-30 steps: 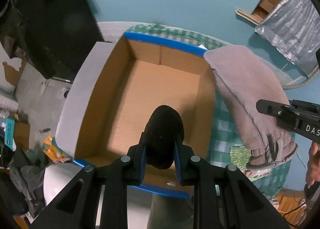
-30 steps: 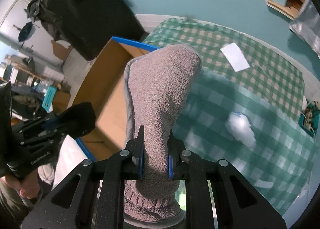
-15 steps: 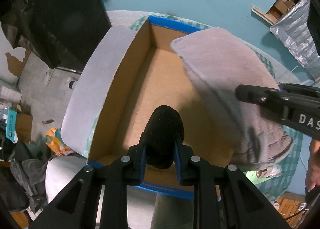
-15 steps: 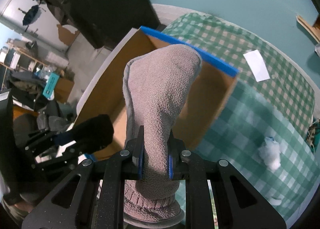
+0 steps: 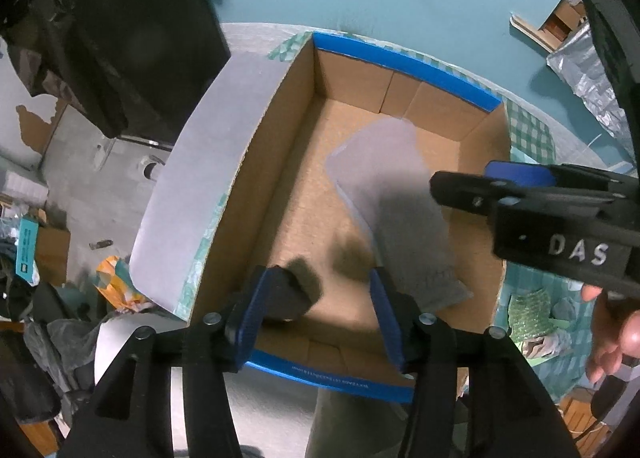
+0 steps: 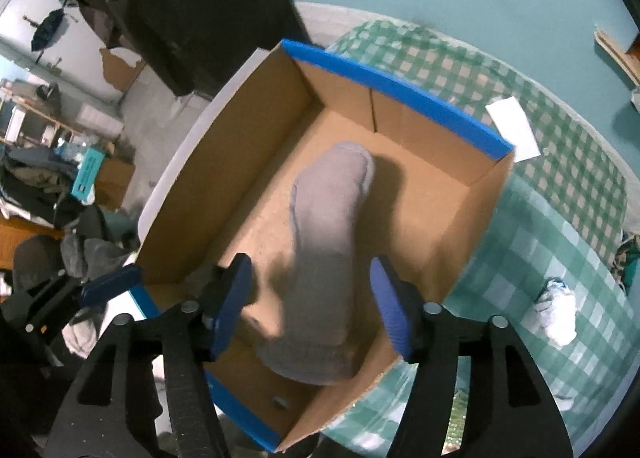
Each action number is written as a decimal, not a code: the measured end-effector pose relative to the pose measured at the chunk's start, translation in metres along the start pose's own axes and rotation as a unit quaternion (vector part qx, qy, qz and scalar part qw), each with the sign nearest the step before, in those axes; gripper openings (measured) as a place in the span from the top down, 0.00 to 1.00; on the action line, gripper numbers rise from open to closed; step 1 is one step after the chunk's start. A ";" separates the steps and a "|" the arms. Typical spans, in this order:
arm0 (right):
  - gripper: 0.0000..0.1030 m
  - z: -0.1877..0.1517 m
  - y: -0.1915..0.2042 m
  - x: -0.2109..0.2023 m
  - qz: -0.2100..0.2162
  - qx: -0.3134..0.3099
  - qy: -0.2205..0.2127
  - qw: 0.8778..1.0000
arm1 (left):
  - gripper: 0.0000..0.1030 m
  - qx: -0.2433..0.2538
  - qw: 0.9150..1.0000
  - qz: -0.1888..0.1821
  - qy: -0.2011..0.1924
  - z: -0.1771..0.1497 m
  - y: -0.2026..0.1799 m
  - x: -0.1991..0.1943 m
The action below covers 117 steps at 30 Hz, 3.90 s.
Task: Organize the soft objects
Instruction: 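Open both grippers over the box to drop the grey and black socks, then move both grippers back over the table toward the green pad and white sock, then grasp the white sock with the right gripper while the left gripper approaches the green pad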
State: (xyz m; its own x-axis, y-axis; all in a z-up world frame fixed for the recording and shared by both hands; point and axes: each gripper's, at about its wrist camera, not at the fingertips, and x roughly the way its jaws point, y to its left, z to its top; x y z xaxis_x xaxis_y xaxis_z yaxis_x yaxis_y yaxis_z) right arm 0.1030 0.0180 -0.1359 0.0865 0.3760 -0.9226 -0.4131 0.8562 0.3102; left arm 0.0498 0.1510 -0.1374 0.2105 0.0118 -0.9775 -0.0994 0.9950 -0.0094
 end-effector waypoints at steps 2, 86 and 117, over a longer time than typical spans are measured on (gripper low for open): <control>0.37 0.000 -0.003 -0.005 0.002 0.005 -0.004 1.000 | 0.48 0.001 1.000 -0.002 -0.002 -0.001 0.000 -0.001; 0.36 -0.241 -0.259 -0.064 -0.085 0.241 0.006 0.967 | 0.34 0.270 0.958 -0.061 0.072 -0.071 -0.265 0.070; 0.36 -0.248 -0.274 -0.021 -0.095 0.237 0.041 0.966 | 0.28 0.283 0.951 -0.027 0.125 -0.075 -0.287 0.140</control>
State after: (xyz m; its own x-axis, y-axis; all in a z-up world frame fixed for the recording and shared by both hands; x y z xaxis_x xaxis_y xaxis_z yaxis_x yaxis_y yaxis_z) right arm -0.0111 -0.3121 -0.2585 0.0400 0.1838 -0.9822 0.0669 0.9802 0.1862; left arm 0.0352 -0.1406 -0.2874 -0.0437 0.0059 -0.9990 0.4594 0.8881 -0.0149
